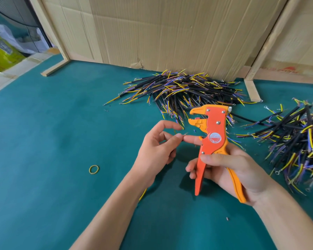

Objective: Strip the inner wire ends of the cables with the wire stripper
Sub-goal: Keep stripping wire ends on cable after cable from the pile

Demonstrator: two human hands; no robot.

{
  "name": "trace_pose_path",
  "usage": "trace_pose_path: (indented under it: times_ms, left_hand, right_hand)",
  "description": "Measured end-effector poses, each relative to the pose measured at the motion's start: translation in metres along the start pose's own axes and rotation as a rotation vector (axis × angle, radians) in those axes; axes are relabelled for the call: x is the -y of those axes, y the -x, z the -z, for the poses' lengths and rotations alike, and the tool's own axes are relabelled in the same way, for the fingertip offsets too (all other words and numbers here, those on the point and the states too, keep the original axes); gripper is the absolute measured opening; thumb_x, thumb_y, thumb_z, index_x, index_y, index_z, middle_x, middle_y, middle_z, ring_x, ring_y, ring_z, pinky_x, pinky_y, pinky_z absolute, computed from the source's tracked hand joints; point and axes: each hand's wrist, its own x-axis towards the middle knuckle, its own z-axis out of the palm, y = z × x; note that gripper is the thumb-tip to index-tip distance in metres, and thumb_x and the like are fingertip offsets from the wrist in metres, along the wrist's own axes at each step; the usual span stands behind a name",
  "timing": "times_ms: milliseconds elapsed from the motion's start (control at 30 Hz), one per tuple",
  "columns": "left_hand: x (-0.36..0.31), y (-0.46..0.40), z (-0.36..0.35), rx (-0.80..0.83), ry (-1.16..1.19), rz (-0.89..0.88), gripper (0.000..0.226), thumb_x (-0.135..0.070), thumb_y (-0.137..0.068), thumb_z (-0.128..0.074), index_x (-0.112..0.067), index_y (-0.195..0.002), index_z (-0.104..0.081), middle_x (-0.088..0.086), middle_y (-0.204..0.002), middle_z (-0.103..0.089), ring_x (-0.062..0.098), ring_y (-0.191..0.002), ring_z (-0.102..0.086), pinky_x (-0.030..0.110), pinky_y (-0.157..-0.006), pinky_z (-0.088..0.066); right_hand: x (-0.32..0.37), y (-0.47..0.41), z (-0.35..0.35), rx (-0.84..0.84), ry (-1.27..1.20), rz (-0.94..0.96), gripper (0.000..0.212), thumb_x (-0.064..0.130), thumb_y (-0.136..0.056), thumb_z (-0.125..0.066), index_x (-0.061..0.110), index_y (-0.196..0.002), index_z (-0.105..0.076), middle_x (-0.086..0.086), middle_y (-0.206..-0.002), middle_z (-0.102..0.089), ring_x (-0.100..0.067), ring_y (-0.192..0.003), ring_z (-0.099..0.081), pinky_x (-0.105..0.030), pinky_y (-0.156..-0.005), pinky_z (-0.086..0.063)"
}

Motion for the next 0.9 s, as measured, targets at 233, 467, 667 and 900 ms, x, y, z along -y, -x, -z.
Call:
trace_pose_path:
  times_ms: [233,467,667,900]
  left_hand:
    - [0.0043,-0.0011,-0.0035,-0.072,-0.075,0.022,0.016,-0.016,-0.100,-0.061,-0.014,-0.088,-0.071,0.002,-0.062,-0.038,0.013,-0.049,-0.035,0.019,-0.045,-0.031]
    - [0.0028,-0.0016,-0.0028,-0.089,-0.018,0.067,0.015,-0.017,-0.102,-0.057,-0.012,-0.088,-0.062,0.004,-0.079,-0.066,0.012,-0.051,-0.041,0.022,-0.046,-0.033]
    - [0.0023,-0.0009,0.0009,-0.074,0.044,0.055,0.004,-0.011,-0.095,-0.067,-0.009,-0.094,-0.070,0.009,-0.080,-0.068,0.015,-0.054,-0.045,0.023,-0.046,-0.038]
    - [0.0035,-0.0025,-0.0005,-0.137,0.150,0.096,0.013,0.003,-0.095,-0.058,-0.006,-0.098,-0.066,0.012,-0.075,-0.059,0.019,-0.055,-0.049,0.023,-0.046,-0.040]
  right_hand:
    - [-0.0014,-0.0006,-0.0033,0.006,-0.003,-0.026,0.055,0.015,-0.075,-0.078,0.010,-0.129,-0.069,-0.033,-0.097,-0.066,-0.041,-0.087,-0.067,-0.044,-0.077,-0.056]
    - [-0.0007,-0.0005,-0.0032,0.042,0.008,-0.010,0.053,0.013,-0.078,-0.075,0.007,-0.129,-0.067,-0.024,-0.123,-0.068,-0.038,-0.086,-0.067,-0.046,-0.076,-0.056]
    - [-0.0003,0.0003,0.0011,0.045,0.006,-0.048,0.054,0.016,-0.079,-0.076,0.009,-0.132,-0.066,-0.034,-0.094,-0.067,-0.044,-0.086,-0.062,-0.046,-0.078,-0.054]
    - [-0.0011,0.0007,-0.0008,0.081,0.003,-0.068,0.053,0.015,-0.081,-0.075,0.009,-0.133,-0.065,-0.043,-0.097,-0.061,-0.045,-0.083,-0.062,-0.045,-0.078,-0.054]
